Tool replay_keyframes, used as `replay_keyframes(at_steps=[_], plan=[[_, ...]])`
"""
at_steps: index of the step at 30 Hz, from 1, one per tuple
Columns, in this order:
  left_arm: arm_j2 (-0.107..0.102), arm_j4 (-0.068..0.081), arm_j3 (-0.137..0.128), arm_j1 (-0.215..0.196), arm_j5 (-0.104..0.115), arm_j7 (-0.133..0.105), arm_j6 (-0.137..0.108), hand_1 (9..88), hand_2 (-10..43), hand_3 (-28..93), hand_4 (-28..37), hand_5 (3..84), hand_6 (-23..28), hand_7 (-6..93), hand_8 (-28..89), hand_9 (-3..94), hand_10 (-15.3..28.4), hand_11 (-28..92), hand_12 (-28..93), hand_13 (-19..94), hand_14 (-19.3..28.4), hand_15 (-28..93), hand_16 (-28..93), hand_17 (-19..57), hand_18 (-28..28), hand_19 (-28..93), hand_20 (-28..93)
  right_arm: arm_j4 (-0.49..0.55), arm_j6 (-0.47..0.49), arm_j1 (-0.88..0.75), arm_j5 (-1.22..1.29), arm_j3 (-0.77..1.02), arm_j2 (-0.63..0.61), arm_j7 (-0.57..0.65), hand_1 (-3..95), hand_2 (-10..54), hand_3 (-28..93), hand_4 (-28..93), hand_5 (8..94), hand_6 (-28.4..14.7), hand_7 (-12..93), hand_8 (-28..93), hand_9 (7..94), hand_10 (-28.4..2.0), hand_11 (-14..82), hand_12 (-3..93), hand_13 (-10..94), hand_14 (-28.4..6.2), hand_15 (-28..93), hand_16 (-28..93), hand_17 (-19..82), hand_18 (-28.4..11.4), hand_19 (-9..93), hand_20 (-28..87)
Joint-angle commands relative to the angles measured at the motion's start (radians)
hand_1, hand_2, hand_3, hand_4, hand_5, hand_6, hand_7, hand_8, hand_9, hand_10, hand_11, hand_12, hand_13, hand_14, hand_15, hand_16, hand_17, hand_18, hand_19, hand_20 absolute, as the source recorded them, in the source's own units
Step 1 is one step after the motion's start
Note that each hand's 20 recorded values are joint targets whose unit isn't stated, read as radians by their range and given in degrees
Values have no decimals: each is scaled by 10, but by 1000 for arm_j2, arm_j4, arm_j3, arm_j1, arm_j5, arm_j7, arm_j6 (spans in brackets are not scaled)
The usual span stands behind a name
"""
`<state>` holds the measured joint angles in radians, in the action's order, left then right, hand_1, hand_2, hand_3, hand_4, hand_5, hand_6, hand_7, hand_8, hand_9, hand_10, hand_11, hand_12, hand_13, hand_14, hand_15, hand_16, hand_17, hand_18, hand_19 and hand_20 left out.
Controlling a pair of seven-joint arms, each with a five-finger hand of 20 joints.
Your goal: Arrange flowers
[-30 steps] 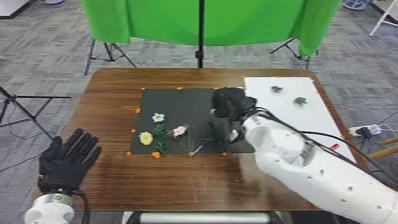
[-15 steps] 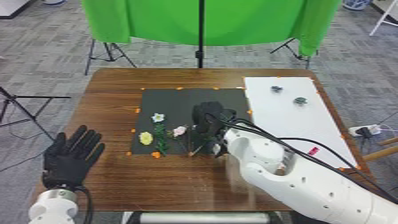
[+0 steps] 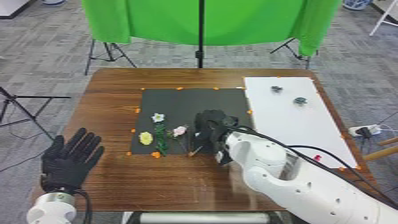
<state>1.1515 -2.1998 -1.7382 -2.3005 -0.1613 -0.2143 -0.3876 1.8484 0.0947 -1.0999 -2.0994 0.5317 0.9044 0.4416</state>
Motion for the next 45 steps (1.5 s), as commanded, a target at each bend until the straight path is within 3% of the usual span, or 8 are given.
replay_keyframes(at_steps=[1, 10, 15, 26, 29, 36, 41, 45], plan=[[7, 5, 5, -6, 7, 8, -2, 261, 169, 728, -283, 479, 103, 191, -100, 403, 166, 252, 116, 291, 157, 399, -74, -49, 142, 311, 142, 11, -28, -10, 9, 57, 2, 9, 462, -95, 736, -283, 640, -25, 188, -125, 637, -155, 154, 152, 595, -128, 503, 194, 261, -225, 781, 355], [12, 15, 14, 6, -15, 9, 21, 250, 173, 725, -283, 479, 101, 191, -100, 403, 166, 251, 116, 292, 158, 397, -73, -49, 143, 310, 141, -38, -141, -61, -66, 256, -63, 100, 432, -95, 751, -283, 620, -36, 171, -122, 608, -163, 142, 149, 572, -139, 481, 185, 260, -227, 780, 353], [12, 23, 18, 10, -57, 21, 68, 258, 169, 726, -283, 472, 101, 186, -100, 398, 164, 245, 115, 289, 156, 389, -73, -49, 142, 308, 141, -119, 58, -100, -67, 442, -140, 107, 412, -95, 772, -283, 491, -40, 142, -115, 419, -163, 77, 130, 339, -176, 247, 174, 164, -231, 706, 329], [12, 14, 7, -5, -49, 6, 51, 272, 165, 723, -283, 469, 97, 186, -97, 393, 161, 238, 119, 286, 154, 384, -67, -48, 140, 302, 142, -271, 86, -101, -17, 510, -171, 173, 465, -95, 751, -283, 428, -34, 143, -116, 360, -127, 76, 110, 298, -170, 103, 207, 121, -216, 607, 286], [12, 8, 17, 1, -43, 6, -2, 273, 166, 723, -283, 469, 97, 185, -98, 393, 161, 238, 119, 286, 154, 383, -66, -48, 140, 302, 143, -357, 73, -43, -13, 449, -141, 186, 492, -95, 730, -283, 427, -29, 146, -120, 370, -120, 80, 104, 324, -160, 97, 208, 139, -212, 598, 275], [11, 12, 26, 3, -48, 14, 10, 273, 171, 726, -283, 473, 101, 189, -98, 393, 162, 246, 119, 285, 155, 389, -67, -50, 141, 304, 145, -410, 38, -38, 1, 421, -123, 167, 537, -95, 667, -283, 378, -18, 149, -128, 371, -110, 87, 88, 363, -139, 94, 201, 172, -197, 598, 253], [12, 6, 14, -6, -47, 14, 11, 273, 171, 727, -283, 473, 101, 190, -99, 393, 163, 247, 117, 285, 155, 391, -69, -50, 141, 305, 145, -405, -109, -62, 0, 396, -128, 190, 589, -95, 602, -283, 600, 13, 202, -97, 617, -94, 130, 121, 558, -100, 194, 202, 221, -194, 668, 288], [15, 4, 7, -11, -42, 16, 7, 274, 170, 728, -283, 474, 101, 190, -99, 393, 162, 249, 117, 285, 154, 392, -70, -50, 141, 306, 144, -374, -132, -72, -6, 401, -127, 206, 648, -86, 550, -282, 739, 19, 290, -3, 798, -84, 42, 293, 650, -72, 203, 316, 244, -185, 674, 337]])
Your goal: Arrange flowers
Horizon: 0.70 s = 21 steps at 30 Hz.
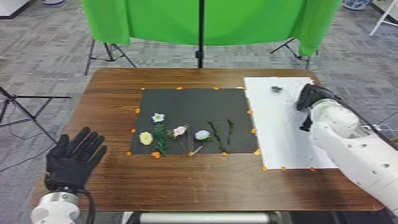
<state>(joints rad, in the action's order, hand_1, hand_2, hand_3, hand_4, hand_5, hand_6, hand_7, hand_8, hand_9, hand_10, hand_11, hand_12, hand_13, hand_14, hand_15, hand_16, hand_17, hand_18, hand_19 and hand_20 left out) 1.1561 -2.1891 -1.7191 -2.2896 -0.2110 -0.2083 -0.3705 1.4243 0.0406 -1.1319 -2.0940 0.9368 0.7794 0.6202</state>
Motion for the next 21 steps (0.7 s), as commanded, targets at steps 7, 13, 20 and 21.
replay_keyframes(at_steps=[7, 13, 20, 21], plan=[[10, -7, -12, -25, 11, 8, -11, 285, 166, 728, -283, 477, 101, 194, -101, 398, 163, 254, 115, 288, 154, 396, -71, -50, 140, 307, 144, 263, -68, -93, -35, 10, -23, -53, 662, -85, 559, -283, 751, 11, 299, 16, 828, -93, 50, 333, 672, -68, 187, 368, 250, -187, 680, 358], [3, -12, -13, -32, 8, 7, -21, 284, 166, 727, -283, 476, 101, 194, -101, 399, 164, 254, 115, 287, 155, 398, -72, -51, 141, 309, 144, 389, -21, -52, -49, -93, 1, -138, 637, -90, 600, -283, 754, 3, 289, 19, 826, -102, 45, 325, 669, -75, 198, 357, 250, -194, 684, 355], [4, -6, -3, -14, 9, 10, -18, 284, 168, 725, -283, 476, 101, 193, -101, 398, 164, 254, 114, 287, 155, 398, -73, -51, 141, 310, 144, 399, 33, 30, -57, -252, 43, -236, 632, -89, 610, -283, 752, 2, 284, 24, 814, -108, 47, 316, 667, -77, 206, 349, 250, -198, 688, 353], [4, -4, 0, -8, 6, 13, -19, 283, 168, 726, -283, 476, 101, 193, -101, 398, 164, 254, 114, 287, 155, 398, -73, -51, 141, 310, 144, 400, 35, 36, -47, -266, 43, -233, 631, -89, 610, -283, 751, 2, 285, 24, 813, -108, 48, 315, 667, -77, 206, 348, 249, -198, 688, 353]])
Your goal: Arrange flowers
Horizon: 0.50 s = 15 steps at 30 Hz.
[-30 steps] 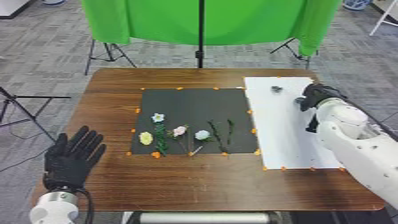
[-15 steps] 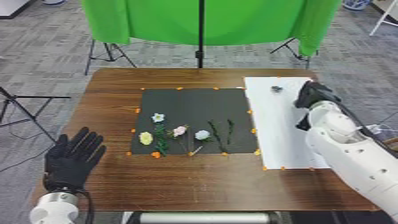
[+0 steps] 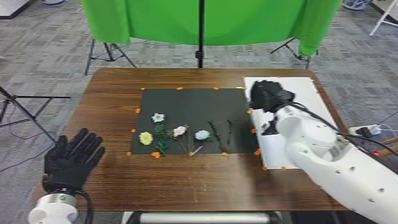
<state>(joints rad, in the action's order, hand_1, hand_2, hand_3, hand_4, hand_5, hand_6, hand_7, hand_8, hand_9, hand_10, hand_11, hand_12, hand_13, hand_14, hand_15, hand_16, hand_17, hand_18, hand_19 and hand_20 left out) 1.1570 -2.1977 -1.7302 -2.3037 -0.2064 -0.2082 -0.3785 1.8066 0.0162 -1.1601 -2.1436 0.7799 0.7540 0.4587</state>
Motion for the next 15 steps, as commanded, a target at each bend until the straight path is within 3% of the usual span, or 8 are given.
replay_keyframes(at_steps=[1, 7, 11, 15], plan=[[1, 6, 13, 9, 2, 13, -10, 283, 168, 726, -283, 476, 102, 193, -101, 398, 164, 254, 115, 286, 155, 398, -73, -51, 141, 310, 144, 16, 57, 66, -14, -120, 67, -74, 631, -89, 610, -283, 750, 1, 285, 24, 812, -108, 49, 314, 667, -78, 207, 347, 249, -199, 689, 353], [3, 2, 5, 0, 2, 8, -14, 282, 168, 726, -283, 476, 102, 194, -101, 397, 164, 252, 114, 285, 155, 396, -73, -51, 141, 310, 143, -2, 50, 86, -12, -167, 71, -65, 632, -89, 612, -283, 750, 1, 283, 21, 808, -109, 52, 308, 667, -77, 210, 345, 250, -200, 692, 352], [1, -1, 5, -2, -19, 18, -23, 282, 168, 727, -283, 477, 102, 193, -101, 398, 164, 253, 115, 278, 152, 395, -74, -51, 139, 309, 142, -2, 61, 82, -18, -177, 64, -68, 614, -94, 644, -283, 696, -2, 200, -16, 770, -114, 78, 268, 659, -79, 222, 333, 252, -205, 704, 338], [1, -1, 1, -4, -20, 17, -23, 283, 166, 729, -283, 476, 102, 194, -101, 395, 163, 253, 115, 269, 151, 392, -74, -52, 136, 309, 142, 10, 80, 67, -8, -158, 58, -54, 594, -95, 674, -283, 662, -3, 162, -38, 733, -118, 102, 229, 650, -81, 230, 318, 247, -206, 703, 328]])
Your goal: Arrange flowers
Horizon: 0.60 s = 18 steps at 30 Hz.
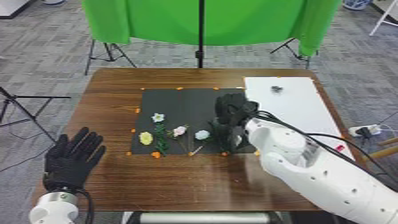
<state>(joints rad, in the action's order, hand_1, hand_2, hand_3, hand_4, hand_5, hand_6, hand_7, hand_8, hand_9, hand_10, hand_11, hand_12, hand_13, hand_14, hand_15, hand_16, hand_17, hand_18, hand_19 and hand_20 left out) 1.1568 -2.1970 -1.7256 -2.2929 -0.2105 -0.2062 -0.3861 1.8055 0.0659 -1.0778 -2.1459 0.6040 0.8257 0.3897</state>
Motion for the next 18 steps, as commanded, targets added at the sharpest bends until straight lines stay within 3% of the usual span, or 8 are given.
replay_keyframes(at_steps=[1, 7, 11, 18], plan=[[3, -3, -5, -17, -14, 14, -13, 284, 165, 729, -283, 476, 102, 194, -101, 395, 163, 254, 115, 268, 151, 393, -73, -52, 136, 308, 142, 22, 40, -21, 16, 30, -17, 23, 591, -95, 678, -283, 649, -3, 159, -70, 716, -119, 120, 205, 644, -82, 236, 313, 245, -206, 704, 324], [-2, -1, -8, -21, 2, 9, -2, 289, 160, 729, -283, 476, 102, 194, -102, 394, 163, 254, 114, 271, 151, 398, -71, -52, 136, 308, 142, 62, 37, -49, 34, 73, -34, 39, 566, -95, 709, -283, 598, -15, 146, -122, 664, -128, 142, 154, 630, -93, 259, 281, 240, -210, 707, 312], [2, 0, -5, -15, 0, 11, 3, 291, 158, 728, -283, 475, 102, 195, -101, 395, 162, 256, 114, 277, 152, 401, -71, -53, 137, 308, 143, 68, 23, -68, 30, 127, -46, 57, 519, -95, 743, -283, 576, -23, 140, -121, 638, -141, 137, 147, 610, -111, 301, 205, 234, -215, 708, 302], [-2, 1, 1, -7, 1, 14, 13, 291, 159, 726, -283, 474, 102, 194, -102, 396, 163, 256, 114, 278, 154, 402, -72, -53, 137, 309, 143, -78, -127, -39, 42, 239, -28, 114, 449, -95, 775, -283, 517, -45, 126, -110, 511, -166, 101, 127, 484, -148, 248, 157, 212, -207, 648, 245]])
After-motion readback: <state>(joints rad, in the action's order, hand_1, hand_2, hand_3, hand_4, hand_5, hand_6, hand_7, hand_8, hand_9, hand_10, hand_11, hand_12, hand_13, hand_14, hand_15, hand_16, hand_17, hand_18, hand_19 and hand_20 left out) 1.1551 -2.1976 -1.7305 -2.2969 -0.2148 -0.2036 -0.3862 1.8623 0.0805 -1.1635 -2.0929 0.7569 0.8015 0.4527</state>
